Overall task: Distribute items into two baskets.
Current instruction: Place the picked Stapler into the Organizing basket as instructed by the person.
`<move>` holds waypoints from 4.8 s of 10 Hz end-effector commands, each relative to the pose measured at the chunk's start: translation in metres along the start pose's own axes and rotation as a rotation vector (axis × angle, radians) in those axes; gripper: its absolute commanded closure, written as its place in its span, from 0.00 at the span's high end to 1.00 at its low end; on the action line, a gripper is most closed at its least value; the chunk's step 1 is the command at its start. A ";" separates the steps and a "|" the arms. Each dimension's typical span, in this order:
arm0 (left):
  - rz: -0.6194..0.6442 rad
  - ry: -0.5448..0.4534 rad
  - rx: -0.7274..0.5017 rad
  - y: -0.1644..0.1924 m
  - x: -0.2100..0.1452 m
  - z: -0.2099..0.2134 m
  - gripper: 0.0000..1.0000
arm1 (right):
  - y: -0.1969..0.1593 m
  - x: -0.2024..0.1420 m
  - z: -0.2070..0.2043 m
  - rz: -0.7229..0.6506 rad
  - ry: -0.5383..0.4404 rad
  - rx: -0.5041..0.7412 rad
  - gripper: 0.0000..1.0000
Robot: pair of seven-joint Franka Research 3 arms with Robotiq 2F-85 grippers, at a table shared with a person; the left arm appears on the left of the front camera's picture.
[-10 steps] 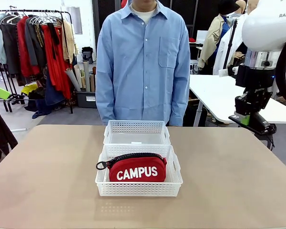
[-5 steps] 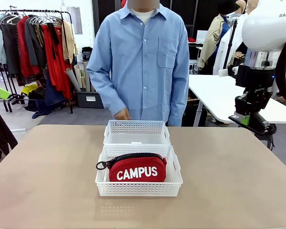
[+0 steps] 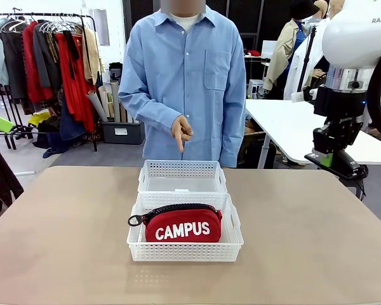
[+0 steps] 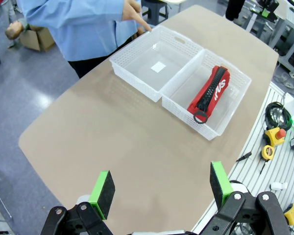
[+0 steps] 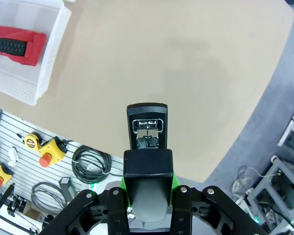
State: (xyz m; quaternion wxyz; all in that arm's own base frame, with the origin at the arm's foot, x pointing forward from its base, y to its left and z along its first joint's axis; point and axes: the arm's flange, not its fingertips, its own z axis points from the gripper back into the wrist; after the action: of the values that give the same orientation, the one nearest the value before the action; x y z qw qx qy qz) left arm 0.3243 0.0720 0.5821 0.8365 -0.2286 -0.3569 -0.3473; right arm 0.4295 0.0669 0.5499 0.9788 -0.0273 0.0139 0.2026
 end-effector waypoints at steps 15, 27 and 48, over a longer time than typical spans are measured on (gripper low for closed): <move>-0.003 -0.005 -0.002 0.000 0.000 0.000 1.00 | 0.007 0.028 -0.005 0.072 -0.029 0.008 0.00; -0.003 -0.005 -0.002 0.000 0.000 0.000 1.00 | 0.105 0.185 -0.012 0.548 0.002 -0.107 0.00; -0.003 -0.005 -0.002 0.000 0.000 0.000 1.00 | 0.206 0.306 -0.100 1.038 -0.136 -0.058 0.00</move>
State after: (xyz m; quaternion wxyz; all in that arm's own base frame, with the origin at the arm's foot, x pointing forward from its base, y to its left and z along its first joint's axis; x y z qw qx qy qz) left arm 0.3242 0.0720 0.5823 0.8366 -0.2283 -0.3569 -0.3473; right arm 0.6161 0.3678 0.4232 0.7633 -0.0266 -0.0348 0.6446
